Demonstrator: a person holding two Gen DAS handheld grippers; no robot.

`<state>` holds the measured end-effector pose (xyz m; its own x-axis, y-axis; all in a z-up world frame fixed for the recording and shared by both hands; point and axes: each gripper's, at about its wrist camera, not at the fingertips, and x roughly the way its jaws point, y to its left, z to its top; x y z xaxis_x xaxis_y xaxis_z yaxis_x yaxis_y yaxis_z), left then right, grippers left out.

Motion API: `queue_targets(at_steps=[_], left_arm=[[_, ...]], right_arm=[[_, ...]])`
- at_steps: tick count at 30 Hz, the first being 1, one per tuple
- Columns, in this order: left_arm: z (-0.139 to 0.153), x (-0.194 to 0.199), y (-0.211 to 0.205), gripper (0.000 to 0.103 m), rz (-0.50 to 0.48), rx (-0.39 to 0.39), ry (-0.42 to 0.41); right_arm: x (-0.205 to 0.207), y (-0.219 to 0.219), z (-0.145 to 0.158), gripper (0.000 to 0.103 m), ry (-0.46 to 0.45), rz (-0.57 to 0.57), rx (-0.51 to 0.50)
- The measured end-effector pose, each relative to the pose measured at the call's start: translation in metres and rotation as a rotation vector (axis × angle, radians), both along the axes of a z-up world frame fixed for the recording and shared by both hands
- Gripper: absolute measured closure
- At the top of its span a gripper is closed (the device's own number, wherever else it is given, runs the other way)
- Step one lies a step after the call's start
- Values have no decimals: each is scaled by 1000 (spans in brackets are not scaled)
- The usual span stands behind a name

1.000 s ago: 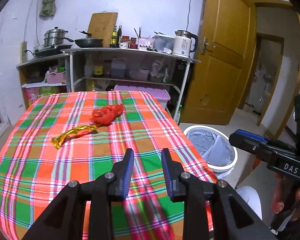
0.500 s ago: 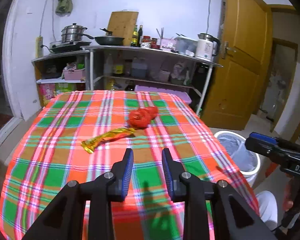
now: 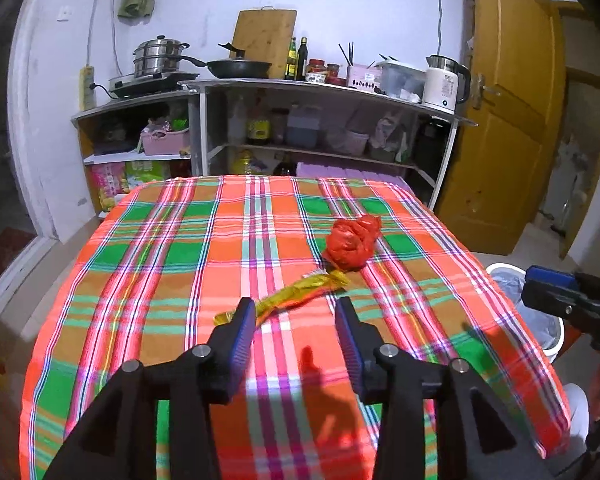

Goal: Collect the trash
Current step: 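Move both grippers back over the gold strip and red plastic bag, then grasp the gold wrapper strip with the left gripper while the right grasps the red plastic bag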

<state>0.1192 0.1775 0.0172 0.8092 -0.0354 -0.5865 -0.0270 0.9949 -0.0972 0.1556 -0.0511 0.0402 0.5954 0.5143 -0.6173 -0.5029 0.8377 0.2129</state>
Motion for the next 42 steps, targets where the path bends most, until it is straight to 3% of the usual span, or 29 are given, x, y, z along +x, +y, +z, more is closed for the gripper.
queue_targets(at_steps=[13,22,26,29,42], left_arm=[[-40,80,11,59,-110,75,142],[-64,98,5,61,-129,91,225],[-65,94,4,81,-99,79,226],[-63,84,8,88,-71,47,211],[-34,41,34,90,43,-64,87]], right_arm=[[46,20,-17,53,36,-10,-40],[68,33,-25,53,56,-5,-38],[77,38,-27,53,66,-7,-27],[83,44,-29,53,72,-5,-19],[126,76,-42,49,97,-83,-18]])
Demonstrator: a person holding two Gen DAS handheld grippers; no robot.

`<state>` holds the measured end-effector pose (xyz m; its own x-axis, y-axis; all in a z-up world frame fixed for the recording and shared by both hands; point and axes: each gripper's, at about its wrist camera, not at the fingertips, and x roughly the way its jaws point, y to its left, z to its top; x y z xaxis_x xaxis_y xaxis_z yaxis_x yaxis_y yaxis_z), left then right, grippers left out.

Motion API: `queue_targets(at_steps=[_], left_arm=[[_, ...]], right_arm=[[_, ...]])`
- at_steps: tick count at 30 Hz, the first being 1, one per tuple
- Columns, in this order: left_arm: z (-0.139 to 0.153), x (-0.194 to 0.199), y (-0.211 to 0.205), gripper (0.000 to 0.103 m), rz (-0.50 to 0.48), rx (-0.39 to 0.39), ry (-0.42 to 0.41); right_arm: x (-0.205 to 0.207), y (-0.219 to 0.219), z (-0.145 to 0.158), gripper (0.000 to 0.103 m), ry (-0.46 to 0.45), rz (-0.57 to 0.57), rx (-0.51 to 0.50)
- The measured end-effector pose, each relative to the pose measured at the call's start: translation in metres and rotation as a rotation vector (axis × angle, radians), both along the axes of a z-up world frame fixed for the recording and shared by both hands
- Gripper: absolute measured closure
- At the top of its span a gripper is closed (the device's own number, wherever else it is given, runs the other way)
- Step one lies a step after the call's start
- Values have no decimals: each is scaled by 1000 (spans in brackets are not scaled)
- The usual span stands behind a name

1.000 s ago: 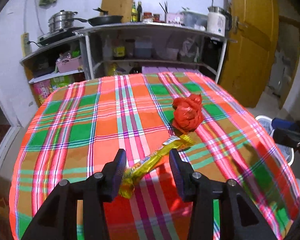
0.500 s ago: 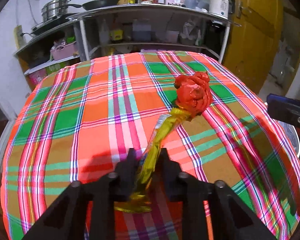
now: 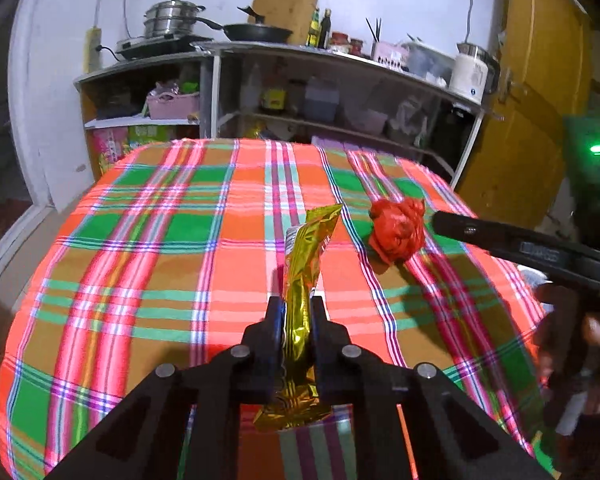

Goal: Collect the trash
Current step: 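Grasp the gold wrapper strip with the left gripper while the right grasps the red plastic bag, then carry the gold strip and red bag in both grippers over the bin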

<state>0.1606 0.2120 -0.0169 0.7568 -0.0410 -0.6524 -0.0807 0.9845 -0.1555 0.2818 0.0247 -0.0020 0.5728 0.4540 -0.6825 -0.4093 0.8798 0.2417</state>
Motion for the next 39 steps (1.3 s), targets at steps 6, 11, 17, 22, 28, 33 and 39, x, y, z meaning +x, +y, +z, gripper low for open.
queue_targets(at_steps=[6,11,17,22,28,33,39], left_arm=[[5,-6,8,90,12,-11,-23],[2,-5,13,90,15,-26,-25],[-3,-4,19,90,23,-46,-22],[-3,-6,19,90,21,-47,-21],[-2,-7,15,90,21,-44,-20],[6,-13,5,90,22,-41,-30],[20,-28,-23,90,1,-50,-59]], right_arm=[[24,14,-5,48,17,-77,22],[37,28,-13,48,34,-122,11],[44,28,-28,40,101,-139,4],[46,18,-41,53,175,-155,35],[33,11,-31,55,130,-111,45],[10,-1,-21,55,102,-58,39],[-29,-26,-4,55,46,-5,29]])
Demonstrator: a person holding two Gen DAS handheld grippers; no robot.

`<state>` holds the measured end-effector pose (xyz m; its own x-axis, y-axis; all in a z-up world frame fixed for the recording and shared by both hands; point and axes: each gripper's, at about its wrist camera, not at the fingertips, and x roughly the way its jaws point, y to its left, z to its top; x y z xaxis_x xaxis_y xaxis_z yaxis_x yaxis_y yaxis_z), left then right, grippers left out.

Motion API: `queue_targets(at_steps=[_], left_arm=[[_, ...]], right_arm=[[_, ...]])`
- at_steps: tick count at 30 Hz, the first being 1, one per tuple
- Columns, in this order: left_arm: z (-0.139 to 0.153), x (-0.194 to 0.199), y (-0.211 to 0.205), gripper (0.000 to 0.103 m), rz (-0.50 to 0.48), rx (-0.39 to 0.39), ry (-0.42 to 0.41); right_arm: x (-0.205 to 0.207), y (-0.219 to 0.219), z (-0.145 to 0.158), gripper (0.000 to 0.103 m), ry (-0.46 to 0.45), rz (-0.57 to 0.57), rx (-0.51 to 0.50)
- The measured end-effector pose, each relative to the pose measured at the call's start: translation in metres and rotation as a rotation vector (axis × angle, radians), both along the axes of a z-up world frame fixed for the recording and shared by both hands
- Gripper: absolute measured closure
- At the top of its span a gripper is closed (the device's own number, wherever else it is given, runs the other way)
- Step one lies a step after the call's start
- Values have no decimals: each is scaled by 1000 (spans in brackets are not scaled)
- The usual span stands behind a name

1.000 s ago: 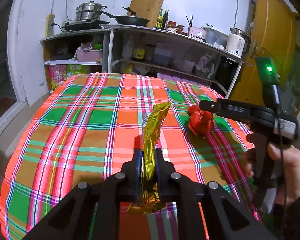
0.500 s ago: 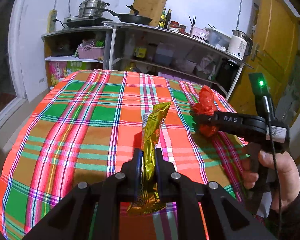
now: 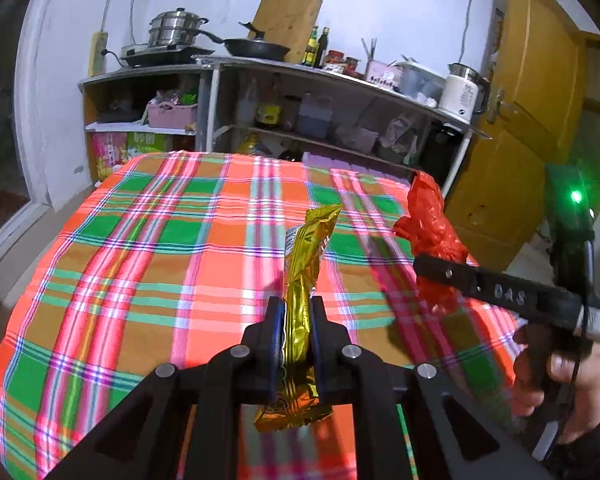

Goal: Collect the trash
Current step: 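Carry the gold strip and red bag in both grippers over the bin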

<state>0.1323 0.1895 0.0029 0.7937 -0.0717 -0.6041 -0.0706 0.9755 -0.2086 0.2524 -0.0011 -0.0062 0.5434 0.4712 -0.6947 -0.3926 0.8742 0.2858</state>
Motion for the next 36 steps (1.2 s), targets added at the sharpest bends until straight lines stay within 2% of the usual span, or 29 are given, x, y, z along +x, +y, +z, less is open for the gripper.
queue_targets(at_steps=[7,18,22,36], left_arm=[[15,-20,-44,90,-48,-5,-26],[34,-42,-116,90,-153,2,-55],[35,-42,-138,90,-192,3,-55],[35,-28,-205,90,-308,29,-46]], right_arm=[[-47,-37,18,55,-59,28,-3],[-99,-104,38,55,-118,-15,-3],[-109,-125,42,55,-139,-46,-4],[-118,-197,32,55,-115,-170,14]])
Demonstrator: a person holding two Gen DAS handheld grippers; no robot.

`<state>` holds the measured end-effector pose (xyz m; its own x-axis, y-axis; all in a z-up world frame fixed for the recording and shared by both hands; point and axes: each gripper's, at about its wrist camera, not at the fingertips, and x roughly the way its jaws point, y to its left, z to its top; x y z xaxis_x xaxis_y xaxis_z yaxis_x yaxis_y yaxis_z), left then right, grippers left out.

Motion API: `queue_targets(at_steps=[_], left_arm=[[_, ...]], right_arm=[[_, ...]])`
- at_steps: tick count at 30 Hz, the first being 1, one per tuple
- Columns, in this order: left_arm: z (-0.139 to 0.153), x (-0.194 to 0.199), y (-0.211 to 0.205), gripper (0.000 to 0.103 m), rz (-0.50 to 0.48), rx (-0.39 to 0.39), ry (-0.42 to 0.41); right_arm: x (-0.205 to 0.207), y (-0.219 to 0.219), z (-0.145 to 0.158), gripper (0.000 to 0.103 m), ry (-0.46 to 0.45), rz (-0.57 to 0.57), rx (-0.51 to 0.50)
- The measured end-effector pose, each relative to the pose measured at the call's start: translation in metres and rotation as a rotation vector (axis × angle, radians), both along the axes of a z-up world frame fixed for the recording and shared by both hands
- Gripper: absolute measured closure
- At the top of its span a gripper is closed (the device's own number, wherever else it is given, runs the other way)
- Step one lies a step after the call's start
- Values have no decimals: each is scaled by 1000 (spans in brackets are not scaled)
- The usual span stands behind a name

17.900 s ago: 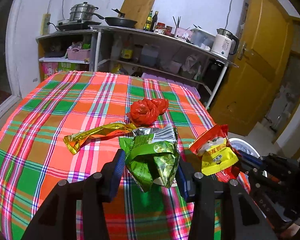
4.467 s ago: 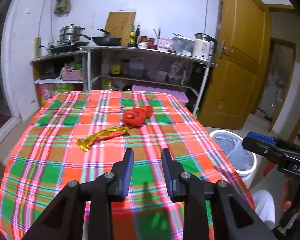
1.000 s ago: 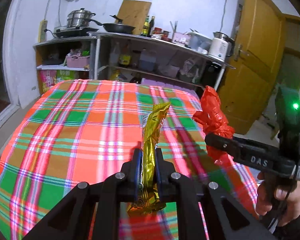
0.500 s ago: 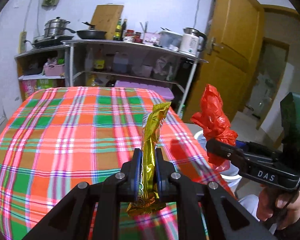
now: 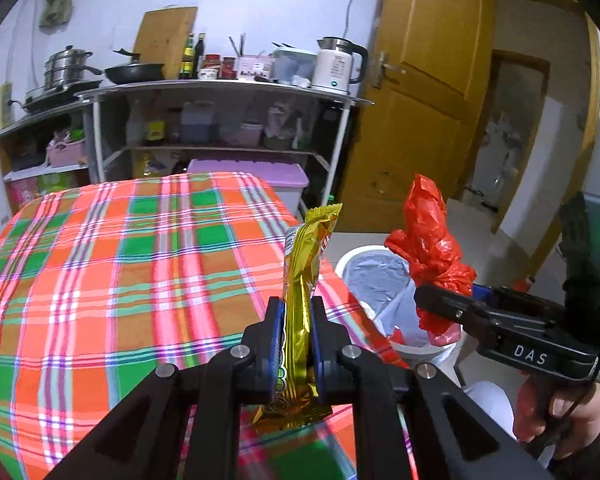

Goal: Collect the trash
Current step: 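Carry the gold strip and red bag in both grippers over the bin, then open both grippers to drop the gold strip and red bag into the bin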

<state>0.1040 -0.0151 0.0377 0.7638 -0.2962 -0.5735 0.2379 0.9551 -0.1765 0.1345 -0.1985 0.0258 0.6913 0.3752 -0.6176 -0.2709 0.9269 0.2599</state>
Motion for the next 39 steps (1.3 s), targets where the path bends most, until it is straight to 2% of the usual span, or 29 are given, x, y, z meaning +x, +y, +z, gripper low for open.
queue_targets(at_steps=[16,37,39], left_arm=[[-17,41,-75,90,-128,13,36],[-66,103,-142,90,-232,31,146],[-73,111,-147,85,-236,33,166]], right_arm=[[12,-70,-22,55,58,-129,20],[42,-120,-70,54,186,-211,8],[46,-122,-75,54,200,-220,3]])
